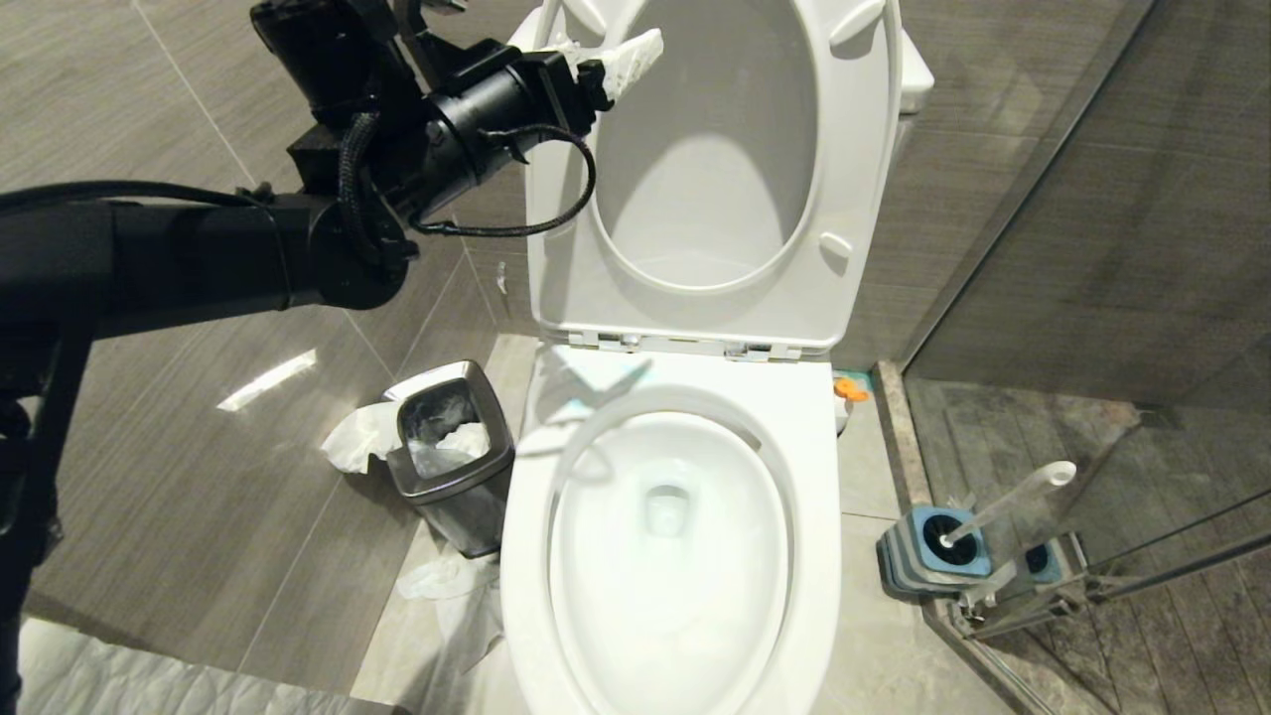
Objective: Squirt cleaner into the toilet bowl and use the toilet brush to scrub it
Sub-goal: Use the left hand to lift the toilet lid slightly, then pour in the cleaning agent
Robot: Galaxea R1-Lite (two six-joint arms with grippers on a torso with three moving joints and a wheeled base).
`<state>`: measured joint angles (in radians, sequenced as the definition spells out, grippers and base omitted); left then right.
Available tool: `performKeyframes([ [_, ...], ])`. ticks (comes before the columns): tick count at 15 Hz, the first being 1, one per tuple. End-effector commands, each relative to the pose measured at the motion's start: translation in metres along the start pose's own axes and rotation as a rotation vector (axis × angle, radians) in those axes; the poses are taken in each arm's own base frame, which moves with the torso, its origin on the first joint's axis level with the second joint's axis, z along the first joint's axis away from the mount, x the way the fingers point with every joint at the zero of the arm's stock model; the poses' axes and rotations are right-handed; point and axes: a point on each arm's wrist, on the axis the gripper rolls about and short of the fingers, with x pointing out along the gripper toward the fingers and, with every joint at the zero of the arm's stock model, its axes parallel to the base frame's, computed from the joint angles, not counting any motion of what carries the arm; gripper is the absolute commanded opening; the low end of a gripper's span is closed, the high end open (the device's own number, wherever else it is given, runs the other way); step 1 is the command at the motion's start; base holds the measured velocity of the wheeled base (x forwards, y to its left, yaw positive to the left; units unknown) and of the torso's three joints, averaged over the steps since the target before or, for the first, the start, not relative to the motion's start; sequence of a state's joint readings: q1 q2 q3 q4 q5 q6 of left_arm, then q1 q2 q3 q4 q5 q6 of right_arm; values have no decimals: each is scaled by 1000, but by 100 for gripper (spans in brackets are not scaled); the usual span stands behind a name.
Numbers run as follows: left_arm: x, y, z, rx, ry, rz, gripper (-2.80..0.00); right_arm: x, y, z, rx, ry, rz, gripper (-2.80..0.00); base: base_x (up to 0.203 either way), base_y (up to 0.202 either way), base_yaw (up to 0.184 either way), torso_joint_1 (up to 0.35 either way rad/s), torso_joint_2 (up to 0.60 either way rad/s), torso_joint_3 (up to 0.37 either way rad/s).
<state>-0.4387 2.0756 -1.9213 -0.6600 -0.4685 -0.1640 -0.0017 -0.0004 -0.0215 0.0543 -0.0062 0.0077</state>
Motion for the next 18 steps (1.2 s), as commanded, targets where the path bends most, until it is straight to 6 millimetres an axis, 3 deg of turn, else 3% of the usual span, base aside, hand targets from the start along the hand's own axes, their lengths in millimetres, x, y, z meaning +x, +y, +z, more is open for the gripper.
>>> performKeyframes([
  [1,-6,-8,26,8,-27,-9,0,0,0,0,0,1,0,-280,0,0,0,0,0,0],
  [8,-36,-33,87,-204,-22,-13,0,0,0,0,0,0,0,-280,0,0,0,0,0,0],
  [11,-61,-50,111,-329,29,4,0,0,0,0,0,1,0,-280,0,0,0,0,0,0],
  [18,-137,-86,145,-582,238,131,0,0,0,0,0,1,0,-280,0,0,0,0,0,0],
])
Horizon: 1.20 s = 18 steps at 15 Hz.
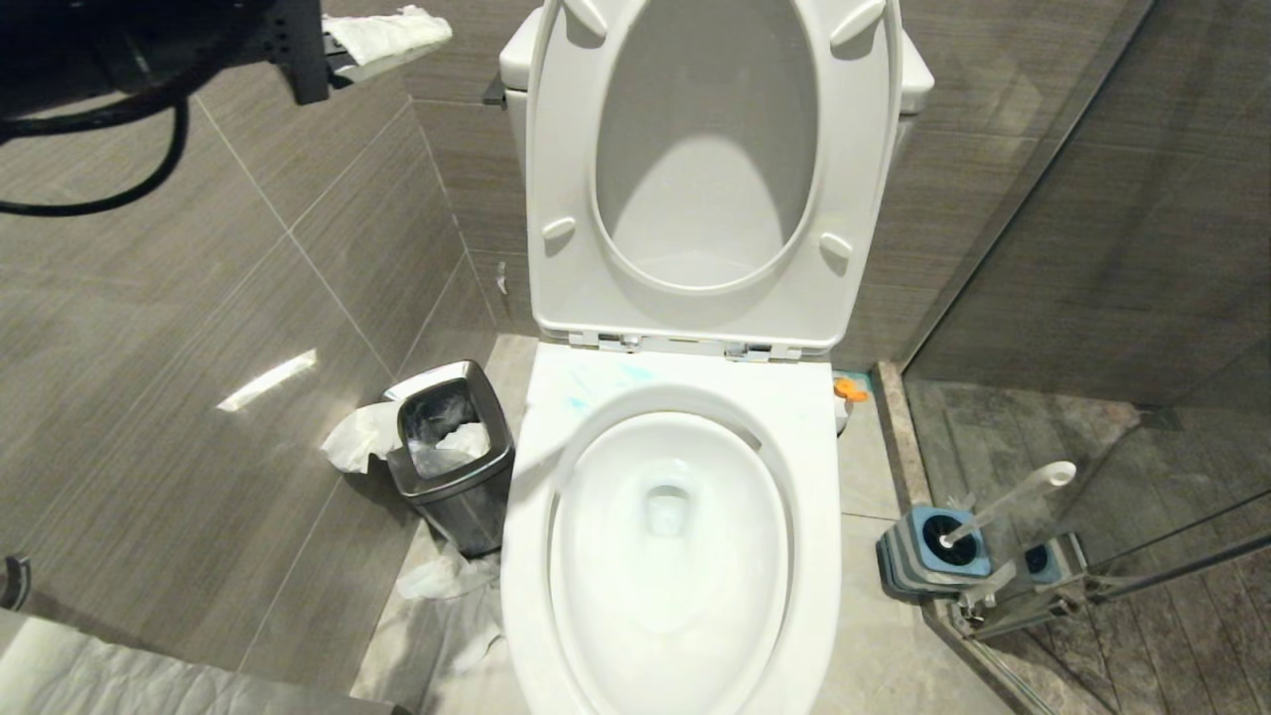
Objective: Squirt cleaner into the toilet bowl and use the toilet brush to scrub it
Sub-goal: Pour in the cleaning agent
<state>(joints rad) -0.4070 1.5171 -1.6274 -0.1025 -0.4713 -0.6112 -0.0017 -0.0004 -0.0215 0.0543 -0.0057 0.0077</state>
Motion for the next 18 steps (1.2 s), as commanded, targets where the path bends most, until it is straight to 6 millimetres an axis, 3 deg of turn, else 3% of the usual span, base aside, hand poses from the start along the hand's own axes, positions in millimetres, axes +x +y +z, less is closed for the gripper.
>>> performKeyframes([
  [1,-43,-25,1,-46,28,25,0,0,0,0,0,1,0,-280,0,0,0,0,0,0],
  [4,-66,-21,-12,-54,88,117,0,0,0,0,0,1,0,-280,0,0,0,0,0,0],
  [7,-77,-10,-23,115,155,183,0,0,0,0,0,1,0,-280,0,0,0,0,0,0],
  [13,-79,-1,-35,251,217,206,0,0,0,0,0,1,0,-280,0,0,0,0,0,0],
  [18,-85,3,-31,343,191,272,0,0,0,0,0,0,0,-280,0,0,0,0,0,0],
])
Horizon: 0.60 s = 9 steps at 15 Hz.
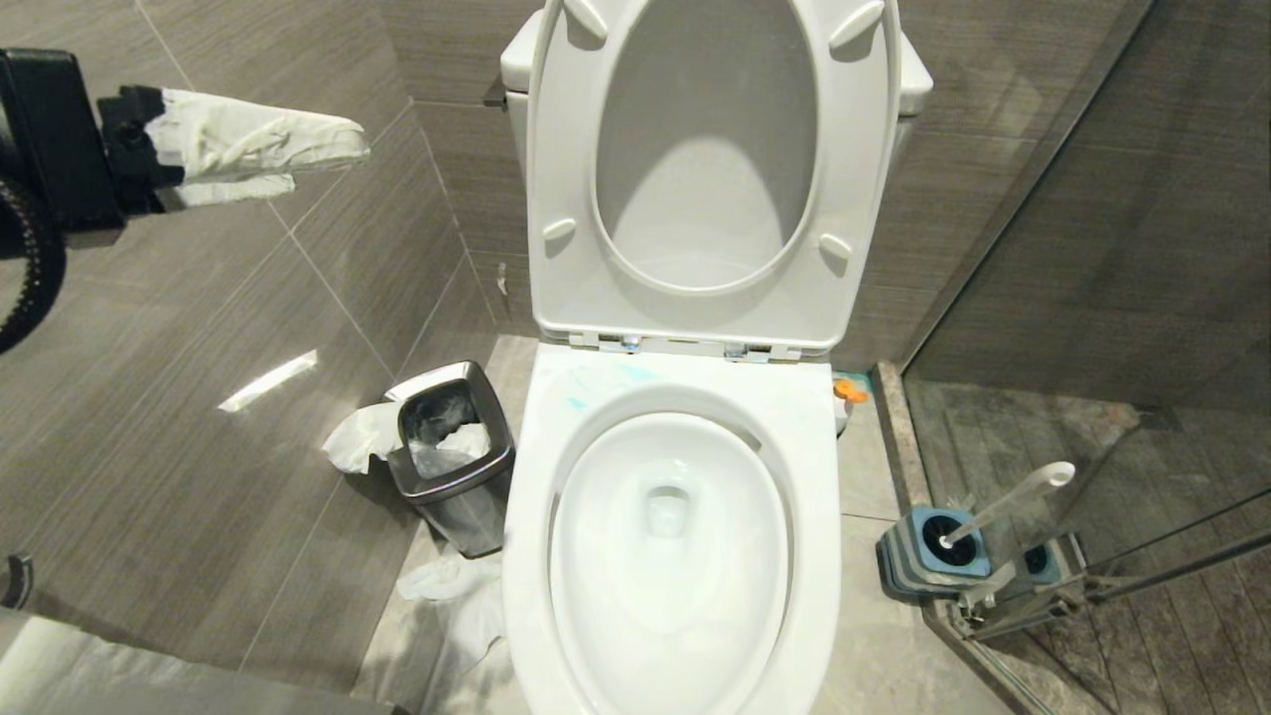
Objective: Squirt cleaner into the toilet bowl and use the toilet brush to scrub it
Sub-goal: Pour in the cleaning agent
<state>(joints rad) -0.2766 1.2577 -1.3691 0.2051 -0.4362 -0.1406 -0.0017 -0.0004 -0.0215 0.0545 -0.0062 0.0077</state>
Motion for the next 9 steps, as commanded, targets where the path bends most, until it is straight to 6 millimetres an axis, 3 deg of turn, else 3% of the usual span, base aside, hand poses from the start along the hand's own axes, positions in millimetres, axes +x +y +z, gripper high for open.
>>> performKeyframes([
  [1,-2,2,1,2,-12,30,0,0,0,0,0,1,0,-280,0,0,0,0,0,0],
  [9,-5,0,4,52,-29,53,0,0,0,0,0,1,0,-280,0,0,0,0,0,0],
])
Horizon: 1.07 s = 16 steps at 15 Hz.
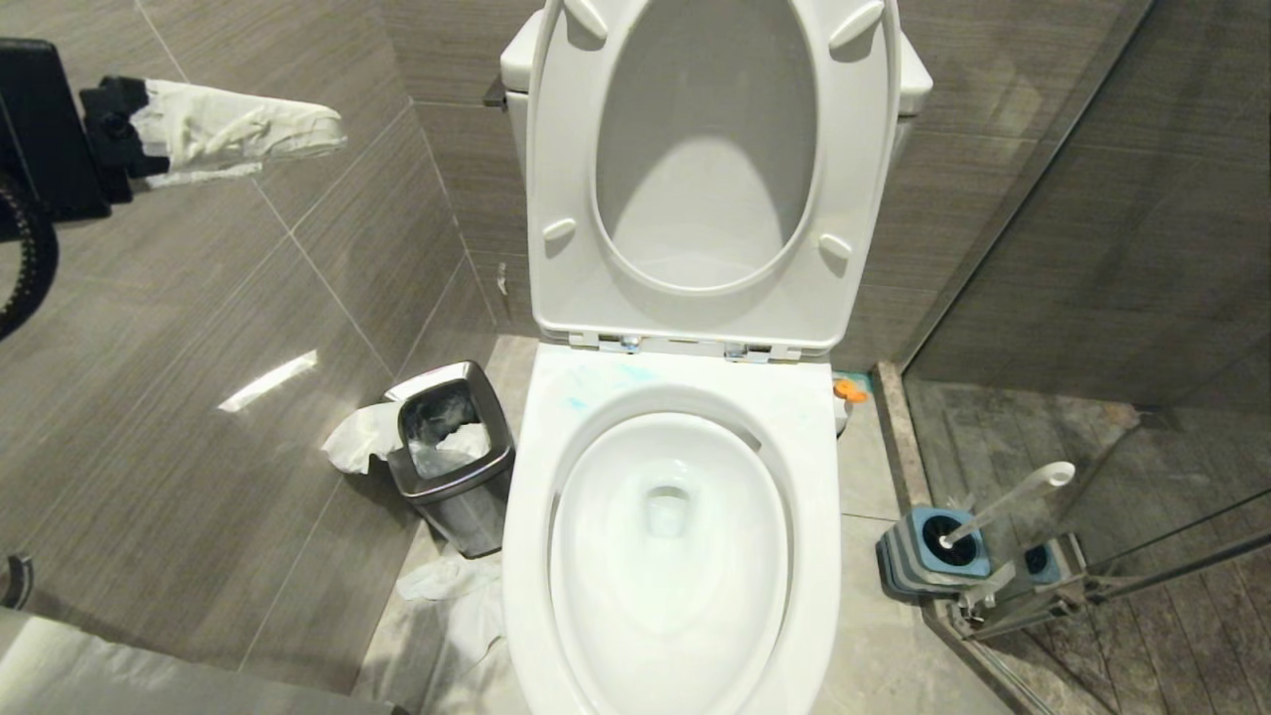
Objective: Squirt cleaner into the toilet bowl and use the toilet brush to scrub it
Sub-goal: Pour in the cleaning agent
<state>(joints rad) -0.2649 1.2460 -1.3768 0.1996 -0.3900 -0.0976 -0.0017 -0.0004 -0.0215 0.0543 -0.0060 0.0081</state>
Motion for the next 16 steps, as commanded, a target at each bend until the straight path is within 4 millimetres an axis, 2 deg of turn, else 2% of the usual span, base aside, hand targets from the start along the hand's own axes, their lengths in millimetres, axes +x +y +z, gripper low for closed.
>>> performKeyframes([
  [1,-1,-1,1,3,-5,-2,0,0,0,0,0,0,0,-280,0,0,0,0,0,0],
  [4,-9,-3,4,25,-26,6,0,0,0,0,0,1,0,-280,0,0,0,0,0,0],
  [5,-10,-4,5,27,-33,16,-280,0,0,0,0,1,0,-280,0,0,0,0,0,0],
  [11,-23,-9,14,51,-104,70,-280,0,0,0,0,1,0,-280,0,0,0,0,0,0],
  [13,-40,-17,23,82,-168,77,-280,0,0,0,0,1,0,-280,0,0,0,0,0,0],
  [16,-80,-33,31,148,-267,83,-280,0,0,0,0,0,0,-280,0,0,0,0,0,0],
])
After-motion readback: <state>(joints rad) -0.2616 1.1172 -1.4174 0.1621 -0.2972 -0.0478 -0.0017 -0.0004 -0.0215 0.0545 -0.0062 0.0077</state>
